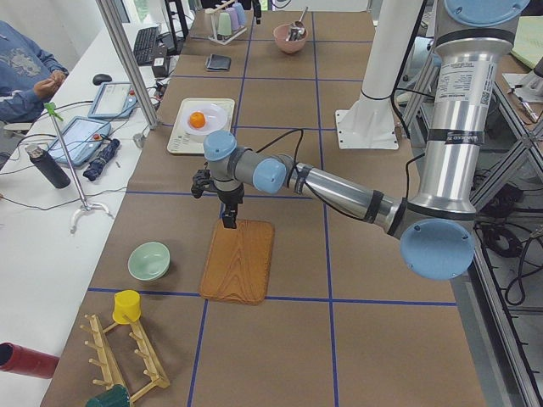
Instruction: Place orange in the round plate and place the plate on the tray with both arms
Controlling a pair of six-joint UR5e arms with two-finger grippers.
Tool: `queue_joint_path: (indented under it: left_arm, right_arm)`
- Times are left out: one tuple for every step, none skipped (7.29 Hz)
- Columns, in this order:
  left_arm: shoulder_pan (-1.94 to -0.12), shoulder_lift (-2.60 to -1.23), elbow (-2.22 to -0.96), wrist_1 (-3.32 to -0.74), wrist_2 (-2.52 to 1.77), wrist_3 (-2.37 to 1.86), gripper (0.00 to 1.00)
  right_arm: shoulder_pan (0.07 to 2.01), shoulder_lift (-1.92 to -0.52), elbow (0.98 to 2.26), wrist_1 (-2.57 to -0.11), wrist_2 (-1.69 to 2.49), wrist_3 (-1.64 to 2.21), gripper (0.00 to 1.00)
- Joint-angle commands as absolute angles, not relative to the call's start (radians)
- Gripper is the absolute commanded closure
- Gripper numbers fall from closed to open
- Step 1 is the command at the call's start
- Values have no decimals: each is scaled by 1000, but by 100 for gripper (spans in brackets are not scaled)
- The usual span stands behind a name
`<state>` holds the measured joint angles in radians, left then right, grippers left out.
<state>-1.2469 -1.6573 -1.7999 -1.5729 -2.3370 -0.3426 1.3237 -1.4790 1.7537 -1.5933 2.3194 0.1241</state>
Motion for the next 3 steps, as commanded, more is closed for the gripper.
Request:
queue_joint_path:
  left_arm:
    - [-1271, -1657, -1789, -1571, -2338, -345, 2]
    - [-1293, -1657, -1776, -1571, -2338, -345, 2]
    - [-1308, -1657, -1767, -1571, -2338, -345, 2]
  right_arm:
    - [1324, -1477, 1753, -1594, 2319, 124, 0]
    - [1324, -1477, 1755, -1594, 2319, 124, 0]
    - [1324, -1477, 1755, -1594, 2319, 124, 0]
